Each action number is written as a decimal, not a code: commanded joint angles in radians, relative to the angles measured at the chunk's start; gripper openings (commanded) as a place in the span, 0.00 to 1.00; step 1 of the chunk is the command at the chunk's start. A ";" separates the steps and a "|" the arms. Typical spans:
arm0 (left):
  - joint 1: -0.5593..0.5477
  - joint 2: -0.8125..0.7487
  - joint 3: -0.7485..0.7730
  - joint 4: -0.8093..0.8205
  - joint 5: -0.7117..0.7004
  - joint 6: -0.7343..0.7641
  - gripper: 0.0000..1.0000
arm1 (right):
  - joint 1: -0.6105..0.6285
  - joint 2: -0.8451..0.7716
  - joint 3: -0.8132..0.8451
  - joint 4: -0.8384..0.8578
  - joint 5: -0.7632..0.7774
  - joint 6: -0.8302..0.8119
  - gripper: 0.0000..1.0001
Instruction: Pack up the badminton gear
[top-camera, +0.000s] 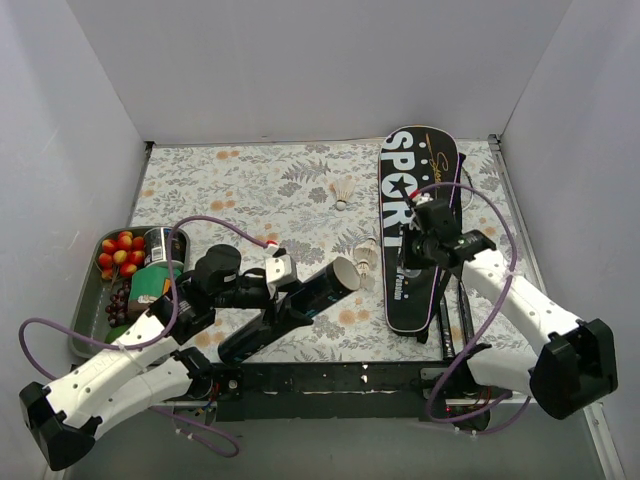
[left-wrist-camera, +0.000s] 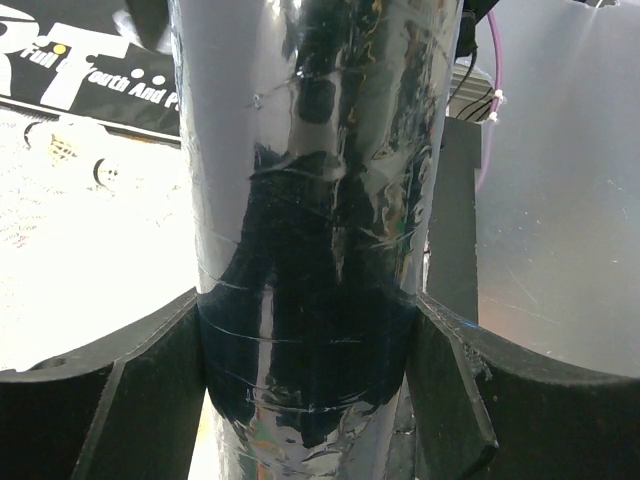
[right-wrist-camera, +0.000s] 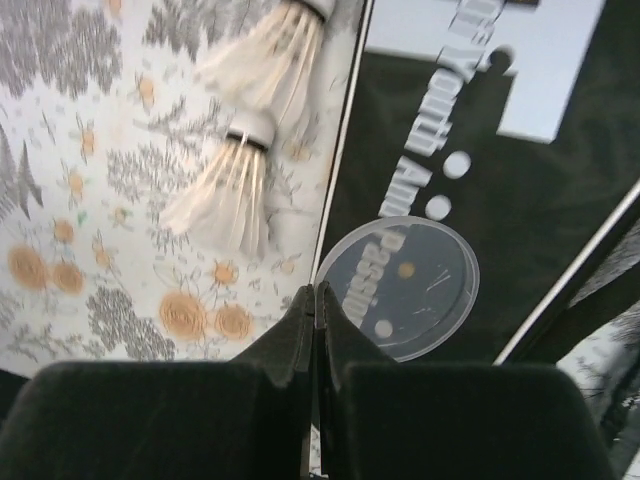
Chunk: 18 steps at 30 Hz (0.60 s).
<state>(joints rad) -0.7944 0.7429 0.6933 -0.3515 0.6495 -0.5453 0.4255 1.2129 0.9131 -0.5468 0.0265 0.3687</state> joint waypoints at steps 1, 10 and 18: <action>-0.002 -0.031 0.006 -0.006 -0.024 -0.008 0.14 | 0.120 -0.108 -0.094 -0.002 -0.057 0.050 0.01; -0.002 -0.014 0.025 -0.021 -0.056 -0.010 0.14 | 0.403 -0.185 -0.203 0.038 -0.077 0.118 0.01; -0.002 -0.025 0.038 -0.027 -0.063 -0.024 0.14 | 0.504 -0.096 -0.243 0.129 -0.017 0.182 0.01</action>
<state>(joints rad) -0.7944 0.7368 0.6937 -0.3901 0.5934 -0.5587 0.9150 1.0863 0.7021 -0.5110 -0.0105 0.5053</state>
